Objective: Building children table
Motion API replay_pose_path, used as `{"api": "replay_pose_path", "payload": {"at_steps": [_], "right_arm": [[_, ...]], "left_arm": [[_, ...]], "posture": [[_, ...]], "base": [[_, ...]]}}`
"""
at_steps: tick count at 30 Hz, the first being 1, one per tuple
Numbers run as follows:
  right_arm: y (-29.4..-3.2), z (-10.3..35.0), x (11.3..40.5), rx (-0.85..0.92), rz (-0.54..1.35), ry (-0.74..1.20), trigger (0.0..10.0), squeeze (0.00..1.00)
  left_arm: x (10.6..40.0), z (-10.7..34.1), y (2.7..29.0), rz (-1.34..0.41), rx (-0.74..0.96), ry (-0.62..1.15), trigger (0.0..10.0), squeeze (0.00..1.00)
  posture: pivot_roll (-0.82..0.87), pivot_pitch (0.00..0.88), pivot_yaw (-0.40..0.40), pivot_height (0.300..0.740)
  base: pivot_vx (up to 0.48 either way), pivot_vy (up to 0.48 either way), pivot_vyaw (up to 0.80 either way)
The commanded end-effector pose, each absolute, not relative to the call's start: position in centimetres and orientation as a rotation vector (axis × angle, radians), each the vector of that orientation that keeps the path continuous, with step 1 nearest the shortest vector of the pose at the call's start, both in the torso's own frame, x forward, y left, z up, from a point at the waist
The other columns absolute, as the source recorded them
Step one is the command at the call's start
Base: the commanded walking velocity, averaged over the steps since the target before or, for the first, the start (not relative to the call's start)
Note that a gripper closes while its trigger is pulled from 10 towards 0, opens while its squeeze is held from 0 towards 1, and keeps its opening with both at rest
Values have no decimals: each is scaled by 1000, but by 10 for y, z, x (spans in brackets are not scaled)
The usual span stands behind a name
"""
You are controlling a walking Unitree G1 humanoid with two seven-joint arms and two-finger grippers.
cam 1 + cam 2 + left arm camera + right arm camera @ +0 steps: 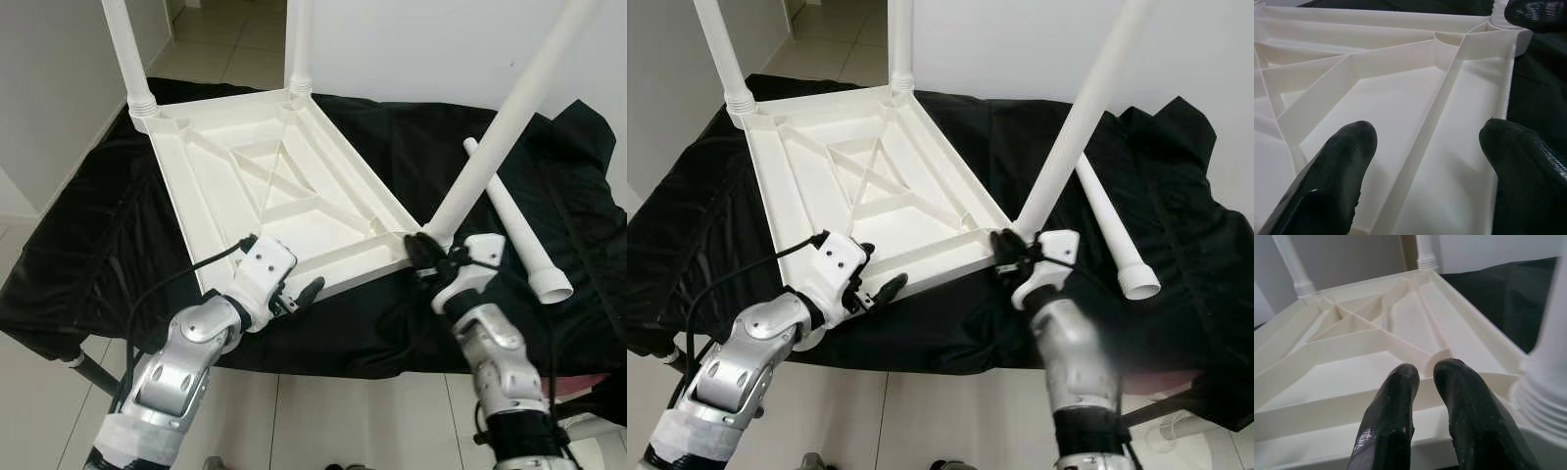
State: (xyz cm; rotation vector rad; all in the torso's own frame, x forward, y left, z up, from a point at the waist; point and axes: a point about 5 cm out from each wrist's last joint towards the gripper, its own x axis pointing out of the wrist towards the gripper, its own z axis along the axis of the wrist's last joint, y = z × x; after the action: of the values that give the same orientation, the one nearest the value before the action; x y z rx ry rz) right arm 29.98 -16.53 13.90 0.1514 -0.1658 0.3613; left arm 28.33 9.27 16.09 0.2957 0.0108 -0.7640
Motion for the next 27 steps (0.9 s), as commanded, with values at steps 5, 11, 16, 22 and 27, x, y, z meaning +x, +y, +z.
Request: {"api": "replay_pose_path", "payload": {"at_steps": [5,11,16,22,27], "right_arm": [[-160,142,296,156,359,-184,10000,0],[-156,141,291,166,333,-197,10000,0],[-158,141,288,159,183,-242,10000,0],[-151,143,288,176,132,-257,10000,0],[-153,146,289,141,80,-276,10000,0]], "left_arm": [[289,149,95,-670,323,77,10000,0],[291,142,81,-655,309,117,10000,0],[299,142,77,-590,255,158,10000,0],[306,149,73,-555,212,154,10000,0],[312,155,69,-535,182,155,10000,0]], "posture": [[39,116,-56,740],[33,107,-55,740],[29,101,-53,740],[25,91,-54,740],[19,86,-56,740]], "base": [[0,0,0],[0,0,0],[0,0,0],[0,0,0],[0,0,0]]}}
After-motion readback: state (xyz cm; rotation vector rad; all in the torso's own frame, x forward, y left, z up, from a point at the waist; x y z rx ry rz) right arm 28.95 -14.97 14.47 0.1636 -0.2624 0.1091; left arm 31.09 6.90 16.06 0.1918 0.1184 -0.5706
